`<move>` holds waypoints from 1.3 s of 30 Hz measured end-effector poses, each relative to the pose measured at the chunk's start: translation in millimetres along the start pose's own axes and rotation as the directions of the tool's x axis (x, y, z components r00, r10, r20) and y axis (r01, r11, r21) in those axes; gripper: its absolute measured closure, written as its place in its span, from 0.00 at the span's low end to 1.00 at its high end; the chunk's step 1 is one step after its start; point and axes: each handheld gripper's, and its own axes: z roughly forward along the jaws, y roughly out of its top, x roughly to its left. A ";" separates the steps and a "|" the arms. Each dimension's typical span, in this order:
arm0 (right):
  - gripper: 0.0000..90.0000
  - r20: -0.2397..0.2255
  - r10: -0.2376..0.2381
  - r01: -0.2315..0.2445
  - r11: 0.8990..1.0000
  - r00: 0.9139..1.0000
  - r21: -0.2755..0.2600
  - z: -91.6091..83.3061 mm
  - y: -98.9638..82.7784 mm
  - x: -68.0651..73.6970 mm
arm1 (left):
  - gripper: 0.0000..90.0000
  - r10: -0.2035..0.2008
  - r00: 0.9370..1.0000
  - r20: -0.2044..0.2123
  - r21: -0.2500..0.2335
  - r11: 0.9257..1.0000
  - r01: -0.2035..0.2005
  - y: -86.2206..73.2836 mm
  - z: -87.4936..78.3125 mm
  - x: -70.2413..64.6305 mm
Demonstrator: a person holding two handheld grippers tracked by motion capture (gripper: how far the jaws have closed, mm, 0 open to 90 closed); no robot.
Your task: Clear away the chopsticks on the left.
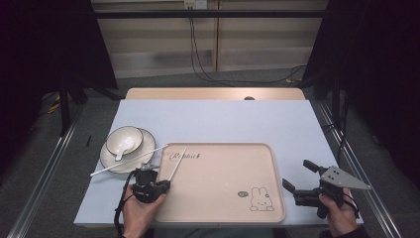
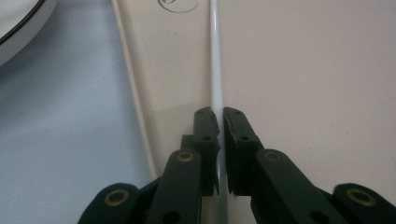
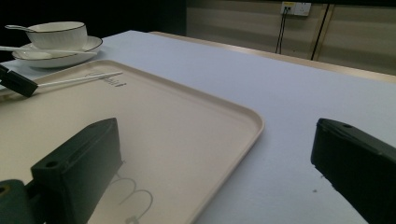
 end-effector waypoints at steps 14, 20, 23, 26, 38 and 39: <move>0.01 -0.002 0.001 -0.001 1.000 1.000 0.001 -0.3 0.0 0.1 | 0.85 -0.019 0.998 0.053 -0.002 1.000 0.019 1.1 -0.7 6.9; 0.01 -0.008 0.001 -0.001 1.000 1.000 -0.002 -0.3 0.4 0.5 | 0.71 -0.004 0.992 0.123 -0.067 0.998 0.013 3.5 -9.9 14.9; 0.01 -0.010 0.003 -0.003 1.000 1.000 -0.001 -0.5 0.5 0.6 | 0.59 0.026 0.992 0.126 -0.099 0.995 -0.013 3.6 -14.1 16.3; 0.01 -0.009 0.004 -0.004 1.000 1.000 -0.002 -0.6 0.5 0.6 | 0.48 0.086 0.987 0.138 -0.155 0.986 -0.064 2.9 -23.3 19.9; 0.01 -0.010 0.002 -0.002 1.000 1.000 -0.005 -0.4 0.7 0.9 | 0.19 0.252 0.957 0.143 -0.304 0.932 -0.200 -2.2 -55.9 51.4; 0.01 -0.010 0.002 -0.002 1.000 1.000 -0.005 -0.4 0.7 0.9 | 0.16 0.252 0.957 0.143 -0.304 0.932 -0.200 -2.2 -55.9 51.4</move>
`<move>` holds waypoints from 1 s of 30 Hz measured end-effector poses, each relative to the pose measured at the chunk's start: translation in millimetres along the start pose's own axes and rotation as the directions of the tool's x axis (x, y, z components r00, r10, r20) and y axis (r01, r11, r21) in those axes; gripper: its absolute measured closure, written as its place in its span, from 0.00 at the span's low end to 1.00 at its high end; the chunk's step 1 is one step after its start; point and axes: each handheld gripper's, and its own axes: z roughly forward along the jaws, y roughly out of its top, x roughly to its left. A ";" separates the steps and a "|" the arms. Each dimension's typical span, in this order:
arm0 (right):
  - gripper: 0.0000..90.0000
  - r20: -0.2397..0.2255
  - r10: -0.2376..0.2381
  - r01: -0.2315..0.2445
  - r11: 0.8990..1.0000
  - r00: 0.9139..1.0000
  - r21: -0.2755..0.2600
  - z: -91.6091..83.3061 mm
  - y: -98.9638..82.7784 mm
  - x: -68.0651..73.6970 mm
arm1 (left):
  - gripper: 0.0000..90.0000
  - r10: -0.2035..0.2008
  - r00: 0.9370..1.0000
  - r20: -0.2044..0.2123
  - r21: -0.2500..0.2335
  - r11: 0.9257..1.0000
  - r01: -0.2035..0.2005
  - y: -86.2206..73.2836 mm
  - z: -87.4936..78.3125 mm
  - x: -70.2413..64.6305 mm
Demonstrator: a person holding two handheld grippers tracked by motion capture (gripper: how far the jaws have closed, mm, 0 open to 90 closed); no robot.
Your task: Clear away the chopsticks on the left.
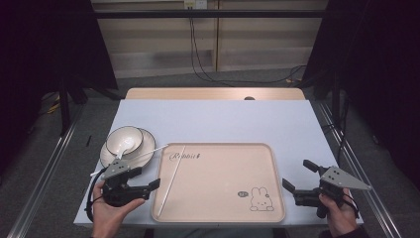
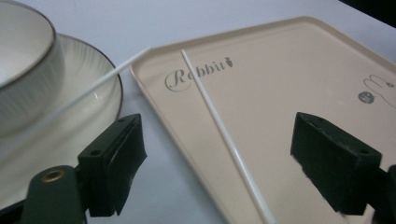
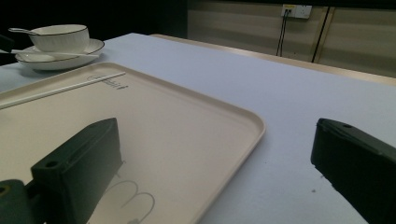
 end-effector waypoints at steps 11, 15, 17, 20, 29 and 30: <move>0.01 0.001 -0.001 0.001 1.000 1.000 0.000 0.2 0.0 -0.1 | 0.05 0.106 0.994 0.038 -0.061 0.993 -0.104 3.3 -35.5 42.8; 0.01 0.003 -0.002 0.002 1.000 1.000 0.000 0.3 0.0 -0.1 | 0.06 0.145 0.988 0.055 -0.061 0.988 -0.142 4.1 -45.5 62.0; 0.01 0.003 -0.003 0.003 1.000 1.000 0.000 0.4 0.1 -0.1 | 0.06 0.155 0.987 0.043 -0.058 0.987 -0.152 4.5 -48.9 71.7; 0.01 0.001 -0.003 0.003 1.000 1.000 0.002 0.3 0.1 0.0 | 0.07 0.171 0.984 0.042 -0.051 0.984 -0.169 5.3 -50.9 81.3; 0.01 0.003 -0.002 0.002 1.000 1.000 0.003 0.5 0.1 -0.1 | 0.21 0.228 0.972 0.056 0.007 0.973 -0.229 6.5 -44.2 117.9; 0.01 0.004 -0.003 0.003 1.000 1.000 0.003 0.5 0.1 -0.1 | 0.20 0.230 0.972 0.051 0.018 0.973 -0.232 6.8 -42.8 119.9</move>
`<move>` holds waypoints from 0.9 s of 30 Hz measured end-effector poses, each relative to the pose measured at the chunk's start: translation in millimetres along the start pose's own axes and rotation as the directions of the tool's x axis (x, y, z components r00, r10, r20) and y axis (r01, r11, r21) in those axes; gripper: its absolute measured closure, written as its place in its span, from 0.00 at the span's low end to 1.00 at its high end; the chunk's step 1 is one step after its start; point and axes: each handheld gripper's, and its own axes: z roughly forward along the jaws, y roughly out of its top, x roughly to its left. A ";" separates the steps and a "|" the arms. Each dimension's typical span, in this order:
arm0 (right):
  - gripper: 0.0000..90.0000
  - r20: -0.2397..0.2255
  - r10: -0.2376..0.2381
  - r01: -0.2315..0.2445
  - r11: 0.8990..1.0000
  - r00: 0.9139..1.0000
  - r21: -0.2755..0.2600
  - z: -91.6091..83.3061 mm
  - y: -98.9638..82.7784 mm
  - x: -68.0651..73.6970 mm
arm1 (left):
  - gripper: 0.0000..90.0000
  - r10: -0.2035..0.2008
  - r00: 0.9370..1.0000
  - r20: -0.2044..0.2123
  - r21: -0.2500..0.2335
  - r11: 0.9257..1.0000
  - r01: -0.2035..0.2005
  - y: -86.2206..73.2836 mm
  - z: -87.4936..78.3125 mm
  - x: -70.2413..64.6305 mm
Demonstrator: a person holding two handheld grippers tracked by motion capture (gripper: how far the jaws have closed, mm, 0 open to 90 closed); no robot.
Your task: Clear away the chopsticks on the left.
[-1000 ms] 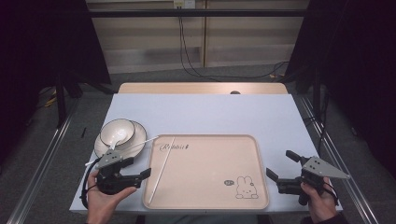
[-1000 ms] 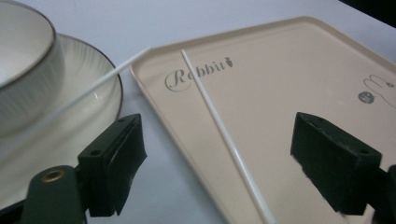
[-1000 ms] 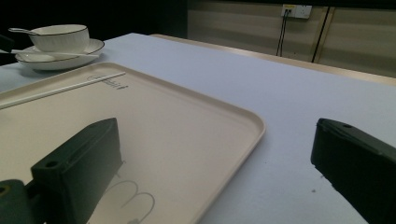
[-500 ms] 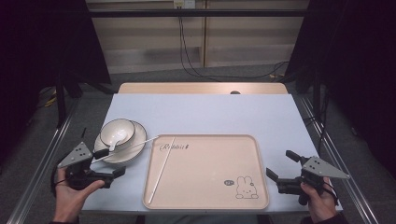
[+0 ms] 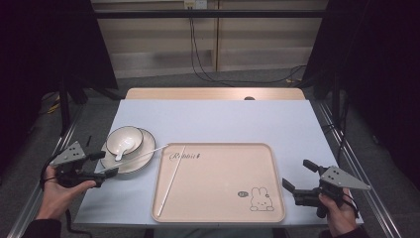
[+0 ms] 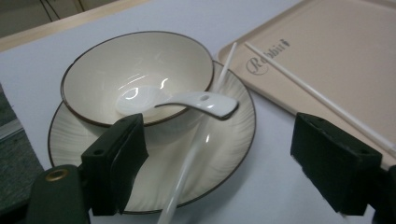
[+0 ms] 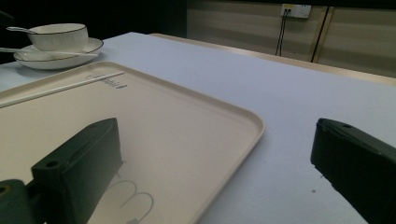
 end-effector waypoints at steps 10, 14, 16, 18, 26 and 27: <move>0.01 -0.001 -0.001 0.001 1.000 1.000 0.001 0.1 -0.1 -0.1 | 0.32 0.006 0.999 0.033 0.115 0.993 -0.009 -5.9 16.1 17.1; 0.01 -0.002 -0.001 0.001 1.000 1.000 0.001 0.0 -0.1 0.0 | 0.43 0.008 0.998 0.065 0.140 0.990 -0.017 -9.3 23.0 21.8; 0.01 -0.002 -0.001 0.001 1.000 1.000 0.001 0.0 -0.1 0.0 | 0.46 0.015 0.998 0.056 0.157 0.987 -0.024 -9.5 24.6 23.4; 0.01 -0.002 -0.001 0.001 1.000 1.000 0.001 0.1 -0.1 0.0 | 0.53 0.011 0.997 0.072 0.171 0.985 -0.023 -10.4 27.3 25.8; 0.01 -0.001 0.001 -0.001 1.000 1.000 0.001 0.1 -0.2 -0.2 | 0.71 0.026 0.994 0.103 0.193 0.980 -0.046 -8.7 35.5 25.0; 0.01 -0.002 0.001 -0.001 1.000 1.000 0.002 0.1 -0.2 -0.2 | 0.71 0.026 0.994 0.103 0.193 0.980 -0.046 -8.7 35.5 25.0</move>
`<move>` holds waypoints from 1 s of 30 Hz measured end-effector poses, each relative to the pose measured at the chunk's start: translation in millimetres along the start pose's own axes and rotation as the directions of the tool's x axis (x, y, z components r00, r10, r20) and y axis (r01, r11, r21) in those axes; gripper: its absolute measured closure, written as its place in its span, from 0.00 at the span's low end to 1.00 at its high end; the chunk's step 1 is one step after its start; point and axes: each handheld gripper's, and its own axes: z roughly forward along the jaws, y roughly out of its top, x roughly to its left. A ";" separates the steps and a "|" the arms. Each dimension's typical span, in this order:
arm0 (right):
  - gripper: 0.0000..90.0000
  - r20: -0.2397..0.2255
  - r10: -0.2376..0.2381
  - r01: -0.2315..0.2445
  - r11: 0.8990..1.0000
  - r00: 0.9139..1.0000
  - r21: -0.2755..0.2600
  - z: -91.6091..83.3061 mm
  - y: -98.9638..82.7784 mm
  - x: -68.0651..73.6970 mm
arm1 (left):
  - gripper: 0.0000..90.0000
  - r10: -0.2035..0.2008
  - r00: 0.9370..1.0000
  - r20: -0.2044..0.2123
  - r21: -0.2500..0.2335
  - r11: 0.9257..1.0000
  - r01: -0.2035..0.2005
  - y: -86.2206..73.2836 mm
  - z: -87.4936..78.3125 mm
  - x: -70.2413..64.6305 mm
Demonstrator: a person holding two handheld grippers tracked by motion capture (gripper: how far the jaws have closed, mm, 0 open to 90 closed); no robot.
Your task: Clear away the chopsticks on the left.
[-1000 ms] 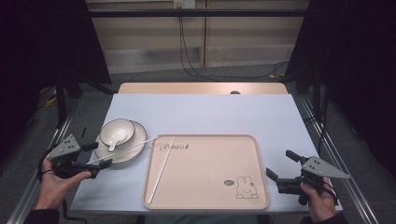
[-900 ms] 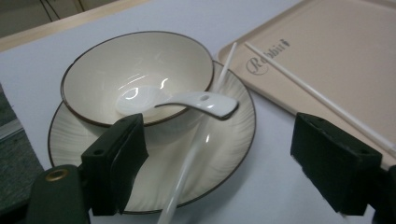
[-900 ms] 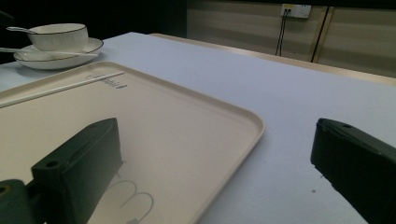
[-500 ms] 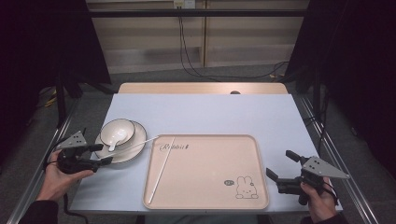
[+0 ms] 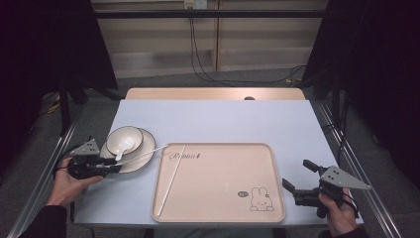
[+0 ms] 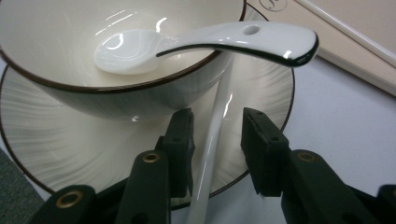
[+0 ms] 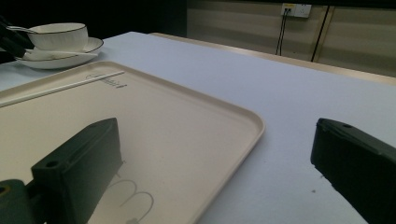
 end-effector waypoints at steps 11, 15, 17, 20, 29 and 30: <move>0.01 0.003 -0.001 0.001 1.000 1.000 -0.001 0.1 -0.1 -0.1 | 0.87 0.029 0.999 0.023 0.040 0.999 -0.030 7.5 9.4 -1.5; 0.01 0.003 0.001 -0.001 1.000 1.000 -0.001 0.0 -0.1 -0.2 | 0.93 0.035 0.999 0.041 0.055 0.998 -0.037 11.0 11.6 -2.9; 0.01 0.004 -0.001 0.001 1.000 1.000 -0.002 -0.1 -0.1 -0.4 | 0.93 0.034 0.998 0.056 0.066 0.997 -0.037 12.5 12.1 -4.0; 0.01 0.001 0.001 -0.001 1.000 1.000 -0.001 -0.3 -0.1 -0.2 | 0.94 0.030 0.997 0.067 0.072 0.997 -0.034 13.8 12.7 -5.2; 0.01 0.007 0.003 -0.003 1.000 1.000 -0.002 -0.3 0.0 -0.5 | 0.94 -0.017 0.997 0.076 0.040 0.999 0.014 14.9 8.9 -6.5; 0.01 0.010 0.007 -0.007 1.000 1.000 -0.001 -0.4 -0.1 -0.4 | 0.94 -0.027 0.996 0.081 0.037 0.999 0.024 15.8 7.2 -6.9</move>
